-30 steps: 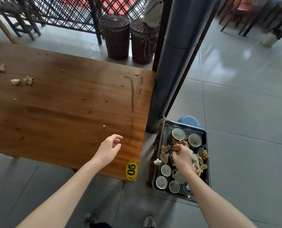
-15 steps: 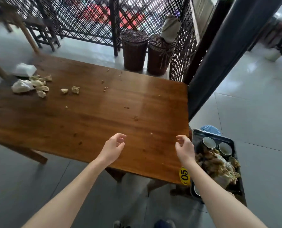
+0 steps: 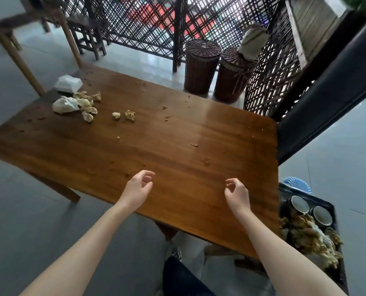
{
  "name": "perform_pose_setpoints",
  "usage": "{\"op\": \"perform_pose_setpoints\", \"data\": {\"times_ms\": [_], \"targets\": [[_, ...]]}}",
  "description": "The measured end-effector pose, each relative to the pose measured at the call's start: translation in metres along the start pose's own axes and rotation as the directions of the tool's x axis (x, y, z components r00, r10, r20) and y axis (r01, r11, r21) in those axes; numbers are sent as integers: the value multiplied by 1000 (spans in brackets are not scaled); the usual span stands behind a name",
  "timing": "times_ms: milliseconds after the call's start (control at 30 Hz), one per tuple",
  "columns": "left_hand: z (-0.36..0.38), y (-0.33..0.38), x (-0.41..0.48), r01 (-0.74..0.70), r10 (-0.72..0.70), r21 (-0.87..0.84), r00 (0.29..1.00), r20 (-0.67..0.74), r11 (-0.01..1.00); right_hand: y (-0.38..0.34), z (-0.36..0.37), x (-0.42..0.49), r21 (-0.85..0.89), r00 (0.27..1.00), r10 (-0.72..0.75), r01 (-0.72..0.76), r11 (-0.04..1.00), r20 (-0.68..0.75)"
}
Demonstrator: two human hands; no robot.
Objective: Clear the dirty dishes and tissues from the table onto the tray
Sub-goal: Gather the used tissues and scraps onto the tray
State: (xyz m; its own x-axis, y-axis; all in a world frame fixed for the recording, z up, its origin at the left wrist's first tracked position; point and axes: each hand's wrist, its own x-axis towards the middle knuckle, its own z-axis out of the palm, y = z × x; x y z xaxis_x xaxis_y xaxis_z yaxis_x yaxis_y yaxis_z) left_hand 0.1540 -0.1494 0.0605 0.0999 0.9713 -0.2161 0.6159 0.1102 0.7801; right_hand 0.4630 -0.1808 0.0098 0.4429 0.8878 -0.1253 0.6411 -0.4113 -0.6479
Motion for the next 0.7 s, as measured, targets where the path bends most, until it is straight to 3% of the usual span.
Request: {"op": "perform_pose_setpoints", "data": {"times_ms": [700], "targets": [[33, 3, 127, 95, -113, 158, 988, 107, 983, 41, 59, 87, -85, 970, 229, -223, 971, 79]]}}
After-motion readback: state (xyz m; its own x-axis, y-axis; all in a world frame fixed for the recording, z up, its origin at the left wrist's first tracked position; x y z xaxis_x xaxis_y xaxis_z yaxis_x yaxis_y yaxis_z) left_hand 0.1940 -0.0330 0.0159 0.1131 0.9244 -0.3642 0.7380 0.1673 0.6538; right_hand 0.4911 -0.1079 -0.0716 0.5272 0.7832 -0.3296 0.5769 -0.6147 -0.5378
